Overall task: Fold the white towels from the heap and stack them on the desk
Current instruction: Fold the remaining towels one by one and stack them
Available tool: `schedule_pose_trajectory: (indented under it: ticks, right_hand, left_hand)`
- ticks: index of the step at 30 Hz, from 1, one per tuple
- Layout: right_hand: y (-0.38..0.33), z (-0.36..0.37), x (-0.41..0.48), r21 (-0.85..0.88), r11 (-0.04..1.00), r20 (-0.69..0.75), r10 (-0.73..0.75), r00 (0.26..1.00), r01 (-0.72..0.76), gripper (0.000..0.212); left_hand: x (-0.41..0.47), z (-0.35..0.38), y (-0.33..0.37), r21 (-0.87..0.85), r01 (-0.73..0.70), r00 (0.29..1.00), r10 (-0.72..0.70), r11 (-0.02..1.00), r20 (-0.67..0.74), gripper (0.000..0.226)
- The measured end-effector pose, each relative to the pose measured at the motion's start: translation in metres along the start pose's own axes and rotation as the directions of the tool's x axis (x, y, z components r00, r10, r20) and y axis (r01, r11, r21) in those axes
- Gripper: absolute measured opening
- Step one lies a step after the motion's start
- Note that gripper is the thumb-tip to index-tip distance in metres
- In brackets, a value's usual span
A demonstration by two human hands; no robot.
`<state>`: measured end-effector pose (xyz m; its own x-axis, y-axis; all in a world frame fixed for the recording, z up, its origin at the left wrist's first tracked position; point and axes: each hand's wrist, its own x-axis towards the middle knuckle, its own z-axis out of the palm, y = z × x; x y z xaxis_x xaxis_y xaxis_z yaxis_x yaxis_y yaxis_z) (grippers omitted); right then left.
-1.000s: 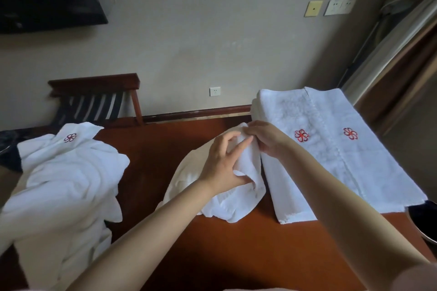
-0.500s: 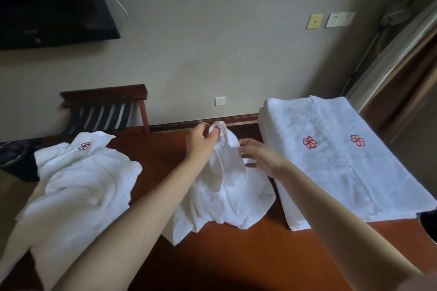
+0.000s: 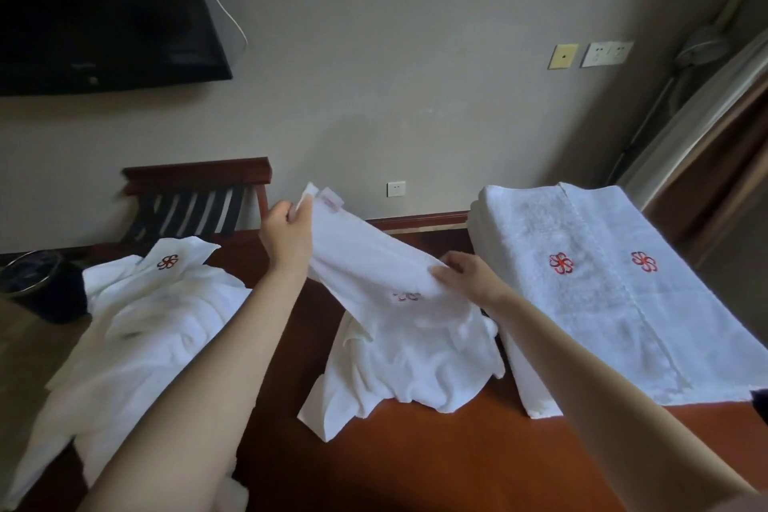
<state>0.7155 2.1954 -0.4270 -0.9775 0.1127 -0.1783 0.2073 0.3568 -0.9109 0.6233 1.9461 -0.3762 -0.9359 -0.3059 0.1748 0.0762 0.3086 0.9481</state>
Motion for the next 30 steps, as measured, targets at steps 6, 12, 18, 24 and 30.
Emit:
schedule_pose_trajectory:
  ticks: [6, 12, 18, 24, 30]
  right_hand:
    - [0.012, -0.022, 0.015, -0.145, 0.985, 0.175, 0.121, 0.977, -0.095, 0.028]
    - [0.028, -0.029, 0.055, -0.557, 0.823, -0.241, -0.030, 0.970, -0.113, 0.011]
    - [0.010, -0.020, 0.122, -0.559, 0.803, -0.378, -0.027, 0.925, -0.205, 0.018]
    - [-0.002, -0.008, 0.191, -0.446, 0.892, -0.355, -0.098, 0.930, -0.076, 0.023]
    - [0.020, 0.014, 0.206, -0.466, 0.882, -0.003, 0.086, 0.996, -0.077, 0.074]
  left_hand:
    - [0.012, -0.002, -0.044, 0.207, 0.084, 0.996, -0.082, 0.975, -0.017, 0.039]
    - [0.036, 0.006, -0.072, 0.528, 0.116, 0.986, -0.162, 0.841, 0.042, 0.040]
    - [0.070, 0.047, -0.074, 0.396, 0.283, 0.946, -0.322, 0.873, 0.035, 0.038]
    - [0.113, 0.086, -0.083, 0.265, 0.339, 0.933, -0.358, 0.903, 0.027, 0.026]
    - [0.099, 0.106, -0.114, 0.433, 0.315, 0.832, -0.466, 0.844, 0.302, 0.069]
